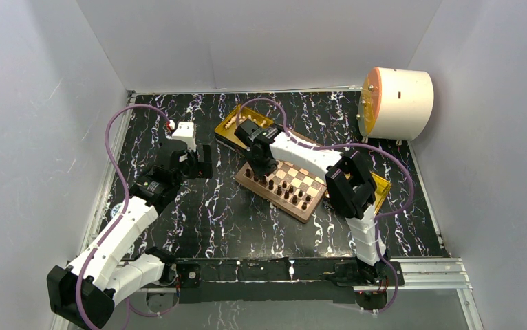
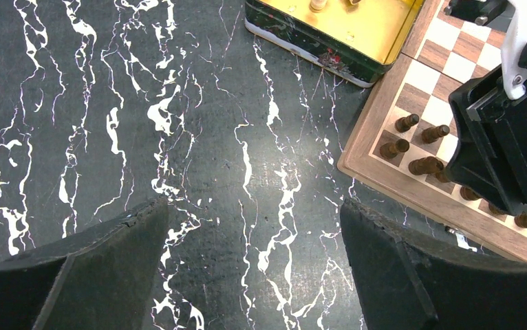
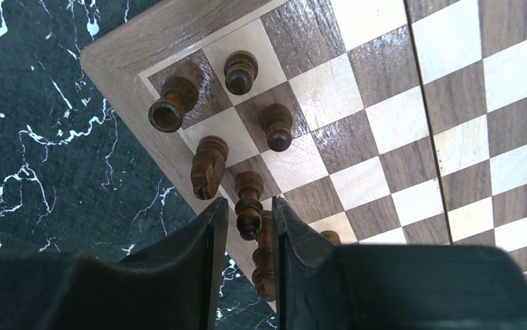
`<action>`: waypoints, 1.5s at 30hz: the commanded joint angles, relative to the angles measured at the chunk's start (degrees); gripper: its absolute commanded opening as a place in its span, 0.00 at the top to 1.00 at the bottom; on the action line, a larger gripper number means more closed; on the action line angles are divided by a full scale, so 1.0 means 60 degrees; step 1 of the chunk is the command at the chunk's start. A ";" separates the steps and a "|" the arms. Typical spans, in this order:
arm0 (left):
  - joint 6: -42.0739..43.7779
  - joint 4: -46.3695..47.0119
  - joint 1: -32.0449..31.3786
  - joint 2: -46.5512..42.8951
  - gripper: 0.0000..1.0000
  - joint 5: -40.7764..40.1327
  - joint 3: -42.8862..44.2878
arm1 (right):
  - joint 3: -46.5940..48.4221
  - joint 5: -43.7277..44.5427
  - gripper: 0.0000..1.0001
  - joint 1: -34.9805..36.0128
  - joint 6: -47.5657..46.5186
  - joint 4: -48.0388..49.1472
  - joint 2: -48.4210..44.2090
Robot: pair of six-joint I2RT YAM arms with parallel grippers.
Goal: Set up the chess pieces on the board
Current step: Adjust the chessboard on the chessboard, then pick up the chess piece from the storage box.
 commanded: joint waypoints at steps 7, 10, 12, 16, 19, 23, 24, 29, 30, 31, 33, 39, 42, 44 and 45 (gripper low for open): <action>-0.0078 0.0053 -0.0030 -0.0099 0.06 -0.0231 0.0093 | 0.0423 0.0413 0.61 -0.0119 -0.0047 0.0533 -0.0920; -0.0259 -0.0154 -0.0029 0.0060 0.05 -0.0129 0.0161 | 0.0379 0.0646 0.59 -0.0165 0.0114 0.0607 -0.1272; -0.0468 -0.0199 -0.0036 0.0104 0.05 -0.0170 0.0236 | 0.0108 0.0934 0.58 -0.0216 0.0246 0.0724 -0.1676; -0.0559 -0.0148 -0.0033 0.0127 0.05 -0.0069 0.0252 | -0.1002 0.1797 0.57 -0.0405 0.0563 0.1239 -0.2907; -0.0599 -0.0126 -0.0034 0.0254 0.05 0.0134 0.0327 | -0.2064 0.2325 0.57 -0.0690 0.0908 0.1663 -0.3984; -0.0863 0.0041 -0.0027 0.0510 0.05 0.0074 0.0326 | -0.3378 0.2977 0.57 -0.1098 0.1228 0.1892 -0.5508; -0.0868 0.0010 -0.0027 0.0546 0.05 0.0031 0.0297 | -0.3730 0.3115 0.57 -0.1197 0.1309 0.1905 -0.5906; -0.0646 -0.0223 -0.0012 0.0608 0.04 0.0793 0.0241 | -0.5416 0.2825 0.56 -0.2311 0.1652 0.1770 -0.7381; -0.0672 -0.0167 -0.0012 0.0584 0.04 0.0891 0.0188 | -0.5698 0.2636 0.56 -0.2570 0.1563 0.1744 -0.7546; -0.0674 -0.0137 -0.0012 0.0555 0.04 0.0960 0.0124 | -0.5893 0.2483 0.56 -0.2804 0.1492 0.1669 -0.7640; -0.0519 -0.0064 -0.0012 0.0513 0.08 0.1011 0.0001 | -0.6191 0.2161 0.56 -0.3251 0.1308 0.1524 -0.7688; -0.0323 0.0039 -0.0065 0.0369 0.12 0.0731 -0.0259 | -0.6866 0.1772 0.59 -0.4668 0.0753 0.1536 -0.7515; -0.0239 0.0004 -0.0161 0.0369 0.13 0.0588 -0.0231 | -0.7225 0.1132 0.61 -0.5298 0.0565 0.1887 -0.7452; -0.0208 -0.0028 -0.0226 0.0344 0.13 0.0511 -0.0238 | -0.7467 0.0651 0.60 -0.5623 0.0536 0.2130 -0.7326; -0.0206 -0.0035 -0.0244 0.0328 0.13 0.0492 -0.0249 | -0.7573 0.0369 0.59 -0.5730 0.0567 0.2221 -0.7239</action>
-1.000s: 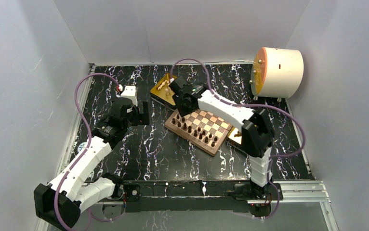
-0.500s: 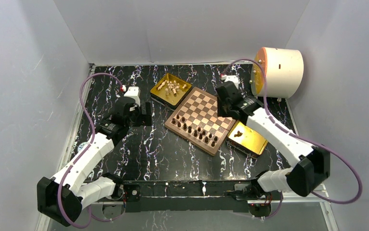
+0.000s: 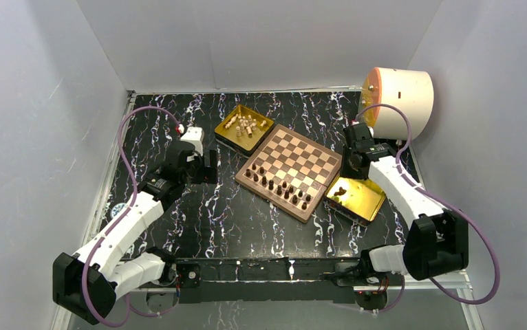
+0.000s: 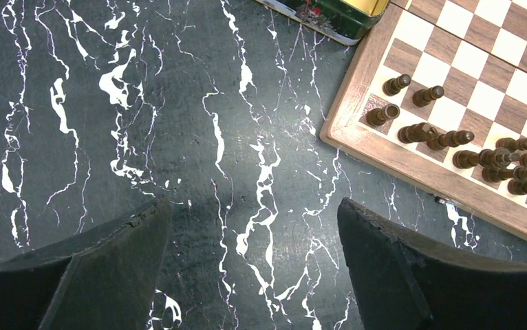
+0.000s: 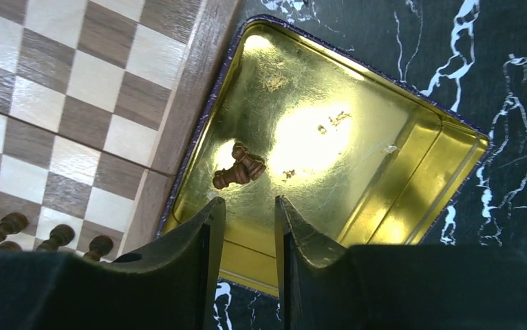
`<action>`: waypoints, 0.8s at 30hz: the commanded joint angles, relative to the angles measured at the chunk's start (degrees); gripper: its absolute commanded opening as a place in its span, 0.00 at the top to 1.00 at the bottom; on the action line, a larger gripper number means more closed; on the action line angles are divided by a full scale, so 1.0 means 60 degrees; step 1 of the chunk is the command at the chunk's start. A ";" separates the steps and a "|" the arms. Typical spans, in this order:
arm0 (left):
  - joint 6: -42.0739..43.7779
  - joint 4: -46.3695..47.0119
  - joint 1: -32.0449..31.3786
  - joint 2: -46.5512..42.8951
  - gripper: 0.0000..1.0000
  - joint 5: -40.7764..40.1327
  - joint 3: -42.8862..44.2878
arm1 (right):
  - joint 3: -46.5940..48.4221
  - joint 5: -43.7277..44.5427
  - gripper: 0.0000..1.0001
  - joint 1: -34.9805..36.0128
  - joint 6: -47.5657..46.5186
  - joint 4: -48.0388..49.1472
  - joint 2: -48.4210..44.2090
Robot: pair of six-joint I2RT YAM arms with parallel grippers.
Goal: Set up the chess pieces on the board
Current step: Pick up the chess piece from the storage box.
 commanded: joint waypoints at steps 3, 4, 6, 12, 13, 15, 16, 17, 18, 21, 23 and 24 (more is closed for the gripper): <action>0.0183 0.0020 -0.0169 -0.0277 0.13 -0.0219 0.0031 | -0.0701 -0.1356 0.56 -0.0538 -0.0103 0.1056 0.0390; 0.0184 0.0020 -0.0170 -0.0263 0.13 -0.0202 0.0041 | -0.0796 -0.1450 0.56 -0.0563 -0.0087 0.1228 0.0445; 0.0177 0.0020 -0.0181 -0.0272 0.13 -0.0174 0.0031 | -0.0918 -0.1588 0.56 -0.0562 -0.0070 0.1453 0.0617; 0.0242 0.0011 -0.0240 -0.0370 0.13 -0.0281 0.0028 | -0.1195 -0.1173 0.57 -0.0692 -0.0243 0.2046 0.1204; 0.0243 0.0019 -0.0254 -0.0357 0.13 -0.0288 0.0037 | -0.1207 -0.1209 0.58 -0.0721 -0.0288 0.2123 0.1306; 0.0243 0.0016 -0.0266 -0.0336 0.14 -0.0222 0.0042 | -0.1178 -0.1135 0.58 -0.0751 -0.0343 0.2156 0.1557; 0.0243 0.0019 -0.0272 -0.0334 0.13 -0.0213 0.0042 | -0.1124 -0.1171 0.59 -0.0780 -0.0357 0.2131 0.1664; 0.0254 0.0016 -0.0280 -0.0334 0.14 -0.0237 0.0039 | -0.1099 -0.1212 0.59 -0.0778 -0.0371 0.2115 0.1776; 0.0257 0.0019 -0.0287 -0.0334 0.14 -0.0285 0.0042 | -0.1071 -0.1208 0.60 -0.0787 -0.0381 0.2106 0.1839; 0.0258 0.0005 -0.0300 -0.0299 0.14 -0.0307 0.0046 | -0.0999 -0.1125 0.60 -0.0785 -0.0421 0.2072 0.1972; 0.0245 0.0001 -0.0302 -0.0290 0.14 -0.0275 0.0055 | -0.0918 -0.1072 0.60 -0.0794 -0.0452 0.2018 0.2109; 0.0243 0.0010 -0.0302 -0.0288 0.13 -0.0273 0.0057 | -0.0889 -0.1048 0.60 -0.0802 -0.0442 0.1995 0.2176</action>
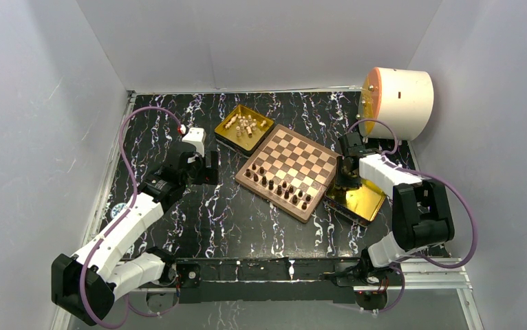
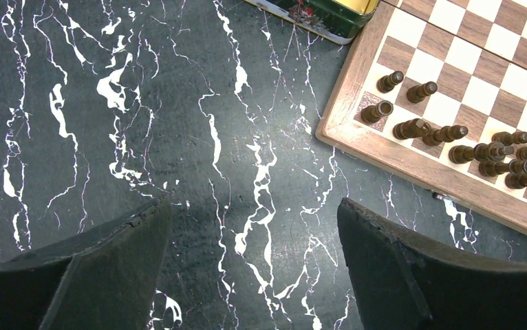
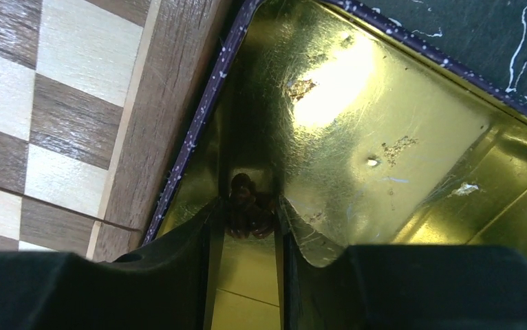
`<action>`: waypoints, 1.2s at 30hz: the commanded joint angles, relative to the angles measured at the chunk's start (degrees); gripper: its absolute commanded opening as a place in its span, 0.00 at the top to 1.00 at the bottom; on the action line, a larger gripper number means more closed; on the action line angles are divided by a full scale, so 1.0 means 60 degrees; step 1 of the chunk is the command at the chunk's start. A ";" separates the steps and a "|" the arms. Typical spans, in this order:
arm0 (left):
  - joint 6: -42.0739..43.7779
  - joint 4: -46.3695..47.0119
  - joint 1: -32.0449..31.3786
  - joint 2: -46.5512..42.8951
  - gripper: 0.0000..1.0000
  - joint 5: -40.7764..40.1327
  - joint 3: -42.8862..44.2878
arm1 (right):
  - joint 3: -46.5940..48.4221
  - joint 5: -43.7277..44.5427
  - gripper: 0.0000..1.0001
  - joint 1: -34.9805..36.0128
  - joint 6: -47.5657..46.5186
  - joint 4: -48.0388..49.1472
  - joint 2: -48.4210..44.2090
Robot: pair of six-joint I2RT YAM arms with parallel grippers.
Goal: Set up the chess pieces on the board
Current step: Pick up the chess piece from the storage box.
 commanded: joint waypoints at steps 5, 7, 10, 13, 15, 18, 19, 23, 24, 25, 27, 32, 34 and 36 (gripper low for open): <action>0.0111 0.0016 -0.0054 -0.0196 0.14 -0.0126 0.0060 | 0.0368 0.0298 0.66 -0.0063 -0.0107 0.0135 0.0372; 0.0108 0.0016 -0.0080 -0.0188 0.14 -0.0111 0.0061 | 0.0372 0.0361 0.69 -0.0060 -0.0070 0.0112 0.0291; 0.0119 0.0013 -0.0106 -0.0129 0.14 -0.0067 0.0071 | 0.0335 0.0504 0.74 -0.0067 -0.0040 0.0126 0.0220; 0.0141 0.0016 -0.0113 -0.0111 0.14 0.0060 0.0090 | 0.0392 0.0684 0.79 -0.0066 -0.0047 0.0081 0.0239; 0.0156 0.0012 -0.0113 -0.0126 0.14 0.0041 0.0070 | 0.0439 0.0816 0.81 -0.0061 -0.0046 0.0036 0.0225; 0.0156 -0.0008 -0.0113 -0.0141 0.14 0.0000 0.0068 | 0.0529 0.1025 0.83 -0.0063 -0.0038 -0.0025 0.0164; 0.0156 -0.0013 -0.0113 -0.0137 0.14 -0.0005 0.0074 | 0.0564 0.1097 0.83 -0.0064 -0.0038 -0.0048 0.0149; 0.0183 -0.0003 -0.0113 -0.0126 0.14 -0.0006 0.0086 | 0.0760 0.1531 0.84 -0.0065 0.0094 -0.0260 0.0042; 0.0198 0.0001 -0.0113 -0.0126 0.14 -0.0001 0.0089 | 0.0779 0.1629 0.84 -0.0060 0.0150 -0.0306 -0.0013; 0.0200 -0.0008 -0.0113 -0.0126 0.14 0.0035 0.0090 | 0.0826 0.1721 0.84 -0.0065 0.0216 -0.0355 -0.0068; 0.0179 0.0009 -0.0113 -0.0087 0.14 0.0117 0.0097 | 0.0888 0.1812 0.85 -0.0071 0.0370 -0.0470 -0.0195; 0.0022 0.0082 -0.0113 -0.0020 0.14 0.0218 0.0162 | 0.1125 0.1985 0.85 -0.0060 0.0683 -0.0790 -0.0692; -0.0111 0.0149 -0.0113 -0.0016 0.15 0.0409 0.0215 | 0.1247 0.2026 0.85 -0.0063 0.0717 -0.0927 -0.0880; -0.0293 0.0198 -0.0113 0.0015 0.16 0.0719 0.0298 | 0.1388 0.2098 0.85 -0.0067 0.0725 -0.1056 -0.1071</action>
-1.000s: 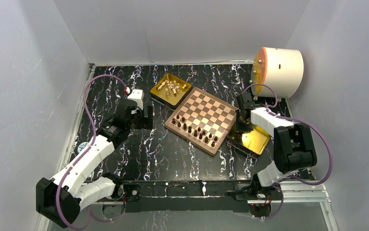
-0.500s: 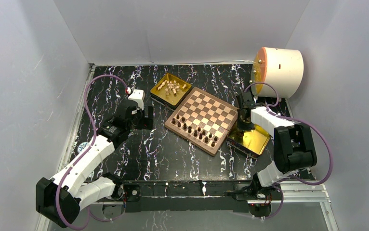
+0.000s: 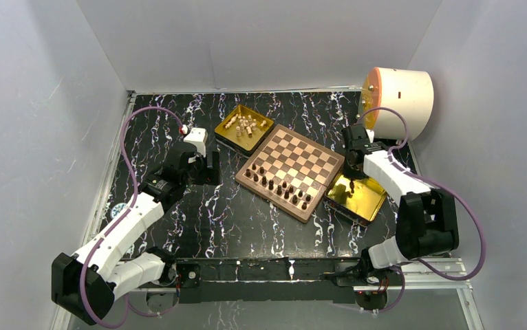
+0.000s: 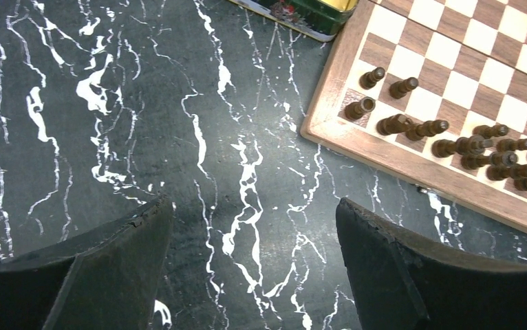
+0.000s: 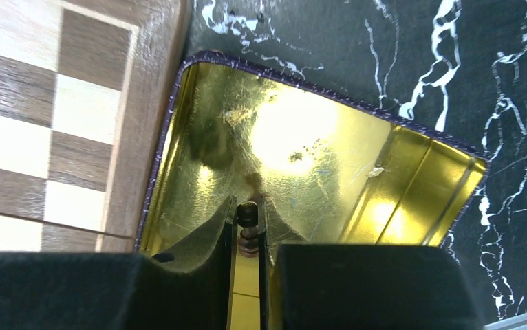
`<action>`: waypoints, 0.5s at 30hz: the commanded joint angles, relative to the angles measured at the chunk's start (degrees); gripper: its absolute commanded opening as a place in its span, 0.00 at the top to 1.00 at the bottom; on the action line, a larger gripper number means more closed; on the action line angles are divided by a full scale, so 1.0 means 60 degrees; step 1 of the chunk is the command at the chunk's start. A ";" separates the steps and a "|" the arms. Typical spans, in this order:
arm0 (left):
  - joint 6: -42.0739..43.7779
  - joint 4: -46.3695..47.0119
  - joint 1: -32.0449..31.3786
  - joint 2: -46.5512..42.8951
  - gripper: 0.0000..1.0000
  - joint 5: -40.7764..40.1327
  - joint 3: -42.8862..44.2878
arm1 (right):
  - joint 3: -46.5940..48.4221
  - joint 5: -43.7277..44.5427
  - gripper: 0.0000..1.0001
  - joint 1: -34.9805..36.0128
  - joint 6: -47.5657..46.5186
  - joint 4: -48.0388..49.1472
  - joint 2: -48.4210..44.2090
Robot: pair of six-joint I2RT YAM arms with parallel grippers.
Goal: Set up the chess pieces on the board
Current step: Pick up the chess piece from the storage box.
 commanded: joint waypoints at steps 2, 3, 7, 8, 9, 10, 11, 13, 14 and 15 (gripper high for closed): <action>-0.0471 0.0246 -0.0048 0.0012 0.17 0.0875 0.0397 | 0.0794 0.0483 0.85 -0.0064 0.0255 -0.0432 -0.0815; -0.0554 0.0300 -0.0048 0.0035 0.17 0.1092 0.0430 | 0.0844 0.0492 0.85 -0.0059 0.0244 -0.0485 -0.0892; -0.0926 0.0564 -0.0048 0.0088 0.19 0.2053 0.0530 | 0.1052 0.0113 0.86 -0.0069 0.0188 -0.0577 -0.1278; -0.1027 0.0624 -0.0048 0.0103 0.19 0.2246 0.0535 | 0.1105 -0.0116 0.86 -0.0058 0.0183 -0.0540 -0.1393; -0.1136 0.0716 -0.0048 0.0105 0.19 0.2435 0.0539 | 0.1134 -0.0455 0.86 -0.0045 0.0182 -0.0466 -0.1560; -0.1210 0.0844 -0.0048 0.0118 0.20 0.2664 0.0521 | 0.1161 -0.0826 0.87 -0.0051 0.0226 -0.0369 -0.1700; -0.1284 0.1023 -0.0048 0.0143 0.21 0.2914 0.0515 | 0.1174 -0.1223 0.87 -0.0055 0.0343 -0.0233 -0.1830; -0.1574 0.1382 -0.0048 0.0239 0.23 0.3339 0.0533 | 0.1255 -0.2095 0.87 -0.0048 0.0754 -0.0024 -0.2100; -0.1717 0.1568 -0.0048 0.0301 0.23 0.3573 0.0581 | 0.1288 -0.2593 0.88 -0.0044 0.0979 0.0119 -0.2241; -0.1904 0.1757 -0.0048 0.0384 0.24 0.3830 0.0638 | 0.1308 -0.3053 0.88 -0.0036 0.1239 0.0310 -0.2376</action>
